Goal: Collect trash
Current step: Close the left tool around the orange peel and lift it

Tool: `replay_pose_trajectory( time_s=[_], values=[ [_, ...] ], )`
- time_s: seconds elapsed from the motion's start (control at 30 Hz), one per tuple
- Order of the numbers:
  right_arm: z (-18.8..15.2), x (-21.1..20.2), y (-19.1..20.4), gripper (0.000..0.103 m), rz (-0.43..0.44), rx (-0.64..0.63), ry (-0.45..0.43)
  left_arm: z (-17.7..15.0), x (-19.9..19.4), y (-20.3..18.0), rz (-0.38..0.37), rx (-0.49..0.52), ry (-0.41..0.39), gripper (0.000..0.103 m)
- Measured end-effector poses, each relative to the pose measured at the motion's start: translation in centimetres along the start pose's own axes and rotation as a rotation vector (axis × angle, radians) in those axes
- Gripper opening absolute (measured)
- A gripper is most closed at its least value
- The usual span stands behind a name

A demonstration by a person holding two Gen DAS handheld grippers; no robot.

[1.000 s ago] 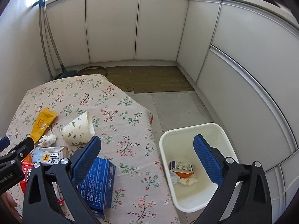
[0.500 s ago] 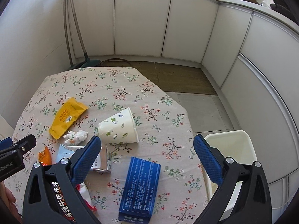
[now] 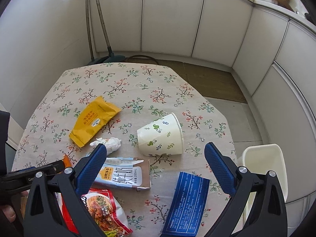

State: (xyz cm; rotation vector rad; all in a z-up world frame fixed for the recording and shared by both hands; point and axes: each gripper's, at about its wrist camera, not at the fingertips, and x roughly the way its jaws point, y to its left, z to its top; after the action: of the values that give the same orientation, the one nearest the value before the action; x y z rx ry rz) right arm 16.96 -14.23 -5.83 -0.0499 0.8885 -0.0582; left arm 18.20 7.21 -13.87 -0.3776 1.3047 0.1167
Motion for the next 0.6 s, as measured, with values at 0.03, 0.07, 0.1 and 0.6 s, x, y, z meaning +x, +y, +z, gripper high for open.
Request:
replay_pose_trajectory(
  time_s=[0.03,0.07,0.1,0.6],
  values=[
    [0.1,0.2,0.1,0.096,0.000,-0.001,0.004,0.0,0.4,0.0,0.000,-0.003,0.013,0.094],
    [0.1,0.3,0.1,0.096,0.000,-0.001,0.008,-0.1,0.7,0.0,-0.001,-0.003,0.023,0.092],
    [0.1,0.5,0.0,0.096,-0.001,0.002,0.012,-0.1,1.1,-0.1,-0.003,-0.002,0.032,0.090],
    [1.1,3.3,-1.6,0.096,0.036,0.124,0.087,-0.9,1.3,-1.6,0.024,0.135,0.037,0.027]
  ],
)
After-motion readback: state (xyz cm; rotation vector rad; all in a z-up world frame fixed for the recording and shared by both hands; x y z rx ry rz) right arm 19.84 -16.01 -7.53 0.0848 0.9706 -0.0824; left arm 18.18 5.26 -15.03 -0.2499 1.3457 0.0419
